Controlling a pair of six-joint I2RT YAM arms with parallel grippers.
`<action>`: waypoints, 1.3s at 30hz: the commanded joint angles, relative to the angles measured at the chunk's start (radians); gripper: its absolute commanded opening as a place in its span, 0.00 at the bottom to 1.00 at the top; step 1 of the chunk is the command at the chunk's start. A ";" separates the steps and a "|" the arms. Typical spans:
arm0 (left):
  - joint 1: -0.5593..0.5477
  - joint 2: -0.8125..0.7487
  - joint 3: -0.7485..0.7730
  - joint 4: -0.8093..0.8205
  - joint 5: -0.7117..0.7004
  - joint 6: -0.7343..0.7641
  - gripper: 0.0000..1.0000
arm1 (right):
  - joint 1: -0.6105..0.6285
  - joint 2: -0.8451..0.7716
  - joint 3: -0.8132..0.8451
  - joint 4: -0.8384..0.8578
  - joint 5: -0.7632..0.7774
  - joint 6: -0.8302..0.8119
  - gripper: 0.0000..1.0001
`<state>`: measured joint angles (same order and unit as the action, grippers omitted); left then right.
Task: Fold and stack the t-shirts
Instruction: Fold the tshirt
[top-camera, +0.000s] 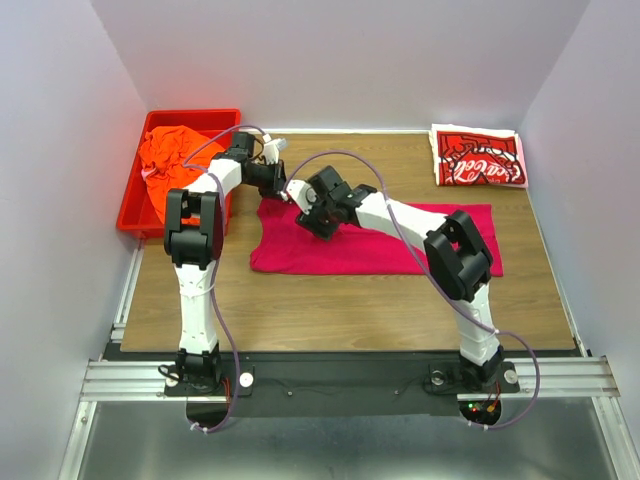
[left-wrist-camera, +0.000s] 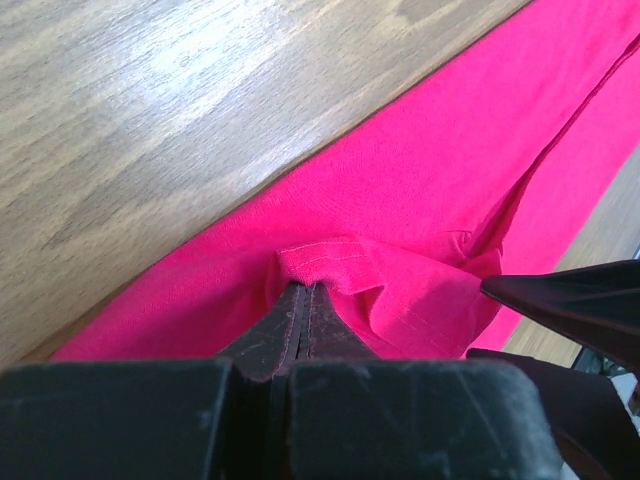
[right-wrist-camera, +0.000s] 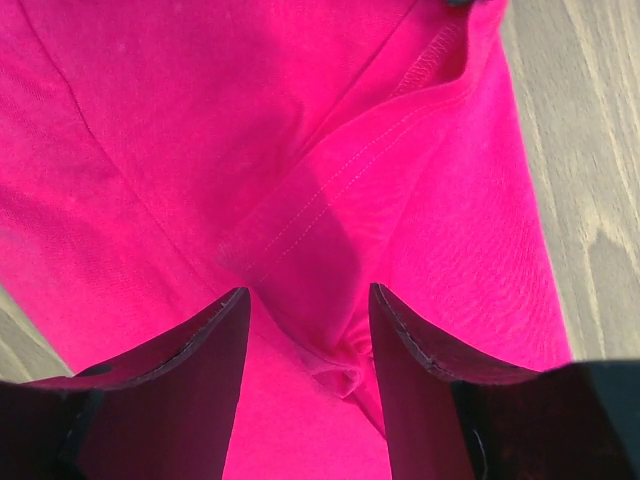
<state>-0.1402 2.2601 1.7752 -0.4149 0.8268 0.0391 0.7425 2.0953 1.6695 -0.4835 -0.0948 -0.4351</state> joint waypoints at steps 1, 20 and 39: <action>0.001 -0.005 0.006 0.002 0.028 -0.001 0.02 | 0.018 -0.003 0.032 0.022 0.015 -0.028 0.57; 0.001 0.006 0.021 0.002 0.032 -0.004 0.02 | 0.038 0.068 0.067 0.017 -0.022 -0.027 0.35; 0.013 -0.033 0.087 -0.084 0.025 0.082 0.00 | -0.187 0.000 0.117 0.029 -0.126 0.027 0.01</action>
<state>-0.1352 2.2673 1.8397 -0.4683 0.8341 0.0803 0.6273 2.1407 1.7229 -0.4854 -0.1444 -0.4438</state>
